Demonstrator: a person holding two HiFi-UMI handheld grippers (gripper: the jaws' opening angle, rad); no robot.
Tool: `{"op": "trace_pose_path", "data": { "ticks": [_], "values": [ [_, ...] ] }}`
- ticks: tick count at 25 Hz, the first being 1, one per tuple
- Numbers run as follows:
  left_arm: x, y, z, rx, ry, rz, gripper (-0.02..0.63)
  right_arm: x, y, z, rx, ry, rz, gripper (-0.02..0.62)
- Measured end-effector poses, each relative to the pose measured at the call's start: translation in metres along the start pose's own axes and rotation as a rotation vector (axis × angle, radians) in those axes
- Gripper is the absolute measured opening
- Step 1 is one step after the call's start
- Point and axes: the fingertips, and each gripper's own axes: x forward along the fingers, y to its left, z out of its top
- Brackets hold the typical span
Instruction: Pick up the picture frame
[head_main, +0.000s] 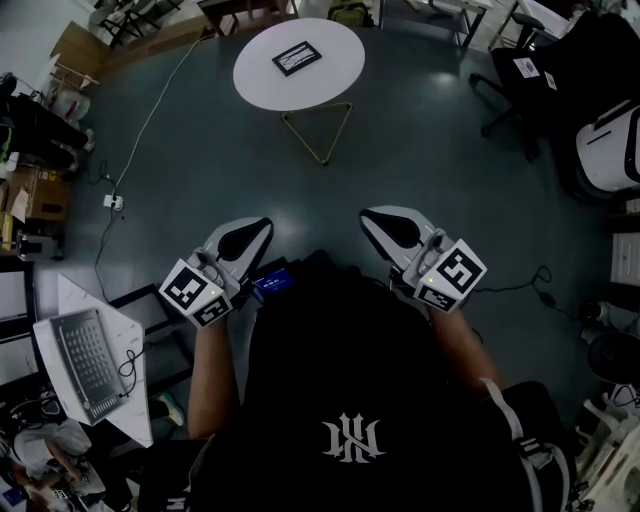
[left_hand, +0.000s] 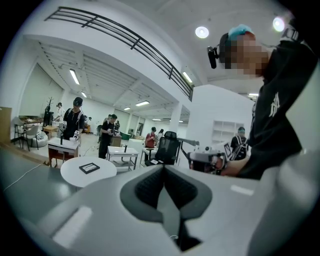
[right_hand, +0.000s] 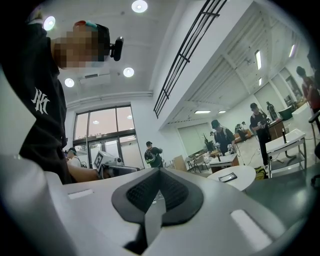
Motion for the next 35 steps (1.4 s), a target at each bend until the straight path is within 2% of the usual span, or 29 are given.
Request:
{"op": "trace_pose_path", "data": {
  "ticks": [9, 15, 17, 22, 26, 30, 35],
  "values": [
    [0.04, 0.011, 0.004, -0.005, 0.037, -0.083, 0.003, -0.014, -0.034, 0.002, 0.035, -0.014, -0.098, 0.0],
    [0.098, 0.025, 0.009, -0.054, 0.033, -0.156, 0.003, -0.052, -0.113, 0.016, 0.073, -0.032, -0.277, -0.001],
    [0.123, 0.03, 0.013, -0.053, 0.035, -0.183, 0.003, -0.063, -0.139, 0.023, 0.06, -0.022, -0.308, 0.0],
    [0.186, 0.066, 0.028, -0.062, 0.046, -0.216, 0.003, -0.055, -0.204, 0.038, 0.075, -0.019, -0.344, 0.0],
    [0.245, 0.105, 0.051, -0.075, 0.043, -0.235, 0.003, -0.027, -0.254, 0.057, 0.086, -0.018, -0.328, 0.0],
    [0.293, 0.136, 0.07, -0.102, 0.042, -0.269, 0.003, -0.007, -0.293, 0.08, 0.061, 0.019, -0.321, 0.0],
    [0.354, 0.158, 0.095, -0.109, 0.011, -0.322, 0.003, -0.01, -0.348, 0.117, 0.009, 0.028, -0.36, 0.0]
  ]
}}
